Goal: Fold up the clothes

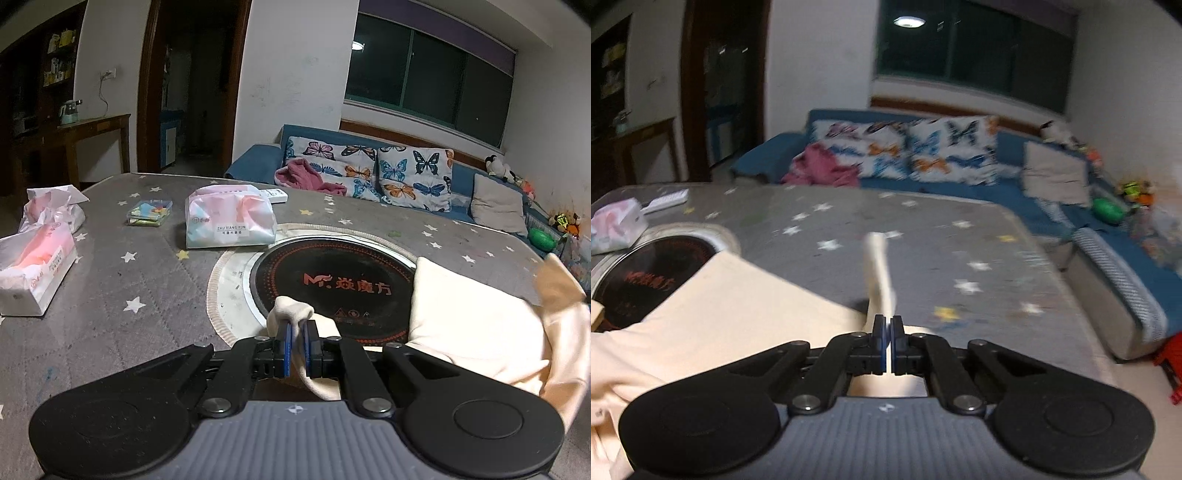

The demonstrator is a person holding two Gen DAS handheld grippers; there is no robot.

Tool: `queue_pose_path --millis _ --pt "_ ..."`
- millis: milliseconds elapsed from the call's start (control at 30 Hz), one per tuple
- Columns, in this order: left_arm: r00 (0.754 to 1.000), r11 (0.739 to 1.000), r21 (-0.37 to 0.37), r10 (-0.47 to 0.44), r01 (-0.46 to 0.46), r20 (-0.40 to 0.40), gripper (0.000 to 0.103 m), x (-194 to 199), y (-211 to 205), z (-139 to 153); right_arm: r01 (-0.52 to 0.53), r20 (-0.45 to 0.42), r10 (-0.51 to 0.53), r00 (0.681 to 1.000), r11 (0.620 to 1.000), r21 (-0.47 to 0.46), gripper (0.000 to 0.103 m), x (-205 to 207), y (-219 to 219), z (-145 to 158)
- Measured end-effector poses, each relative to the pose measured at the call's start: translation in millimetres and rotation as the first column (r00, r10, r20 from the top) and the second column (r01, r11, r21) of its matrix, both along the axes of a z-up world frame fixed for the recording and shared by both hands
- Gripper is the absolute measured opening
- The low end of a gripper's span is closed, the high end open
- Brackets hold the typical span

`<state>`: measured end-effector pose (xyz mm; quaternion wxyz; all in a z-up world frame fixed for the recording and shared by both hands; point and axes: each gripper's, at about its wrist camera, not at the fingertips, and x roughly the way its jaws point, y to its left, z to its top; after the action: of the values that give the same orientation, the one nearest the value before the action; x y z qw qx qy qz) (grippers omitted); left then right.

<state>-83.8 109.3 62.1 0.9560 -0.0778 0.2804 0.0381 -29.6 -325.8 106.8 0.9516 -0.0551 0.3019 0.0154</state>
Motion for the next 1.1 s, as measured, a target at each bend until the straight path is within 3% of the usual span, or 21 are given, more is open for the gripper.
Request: queue_pose_path --millis 133,300,367,433,667,733,933,967,1000,1033,1100 --pt "1.0 1.0 0.003 -0.005 0.005 -0.007 0.008 -5.4 0.3 1.8 0.115 0.045 -0.115 0.992 0.993 -0.008 0.001 -35.7 -40.7 10.4" --pt "1.0 0.999 0.043 -0.014 0.015 -0.027 0.01 -10.6 -5.3 3.4 0.124 -0.016 -0.123 0.992 0.99 0.071 0.004 -54.9 -67.3 2.2" --pt "1.0 0.999 0.049 -0.016 0.017 -0.021 0.014 -14.6 -5.9 7.4 0.104 -0.045 -0.1 0.994 0.988 0.118 0.007 -50.8 -68.0 -5.1" --pt "1.0 0.998 0.056 -0.029 0.029 -0.008 0.03 -20.3 -7.4 12.5 0.088 -0.075 -0.076 0.994 0.981 0.171 0.01 -43.2 -67.8 -13.7" --pt "0.975 0.972 0.077 -0.222 0.222 -0.004 0.041 -34.9 -40.0 19.1 0.109 -0.145 -0.065 0.987 0.941 0.32 0.025 3.7 -63.6 -50.0" --pt "0.952 0.949 0.085 -0.305 0.305 -0.012 0.044 -37.6 -58.4 17.9 0.131 -0.146 -0.087 0.985 0.937 0.325 0.042 13.4 -63.4 -55.8" --pt "0.854 0.846 0.122 -0.518 0.519 -0.041 0.052 -47.3 -112.1 8.2 0.156 -0.139 -0.121 0.983 0.945 0.286 0.042 33.1 -56.6 -69.5" --pt "0.834 0.825 0.127 -0.55 0.551 -0.047 0.052 -49.0 -120.8 6.4 0.155 -0.138 -0.12 0.983 0.949 0.276 0.037 35.1 -54.6 -70.5" --pt "0.813 0.802 0.133 -0.581 0.582 -0.052 0.053 -50.7 -129.6 4.5 0.153 -0.137 -0.12 0.983 0.952 0.266 0.018 37.1 -52.6 -71.6" --pt "0.79 0.779 0.139 -0.61 0.612 -0.058 0.053 -52.4 -138.4 2.6 0.151 -0.135 -0.119 0.984 0.954 0.261 0.005 37.3 -52.3 -71.0" --pt "0.741 0.728 0.149 -0.667 0.669 -0.071 0.053 -55.7 -156.0 -1.2 0.148 -0.133 -0.117 0.984 0.956 0.252 0.004 37.1 -52.2 -69.2"
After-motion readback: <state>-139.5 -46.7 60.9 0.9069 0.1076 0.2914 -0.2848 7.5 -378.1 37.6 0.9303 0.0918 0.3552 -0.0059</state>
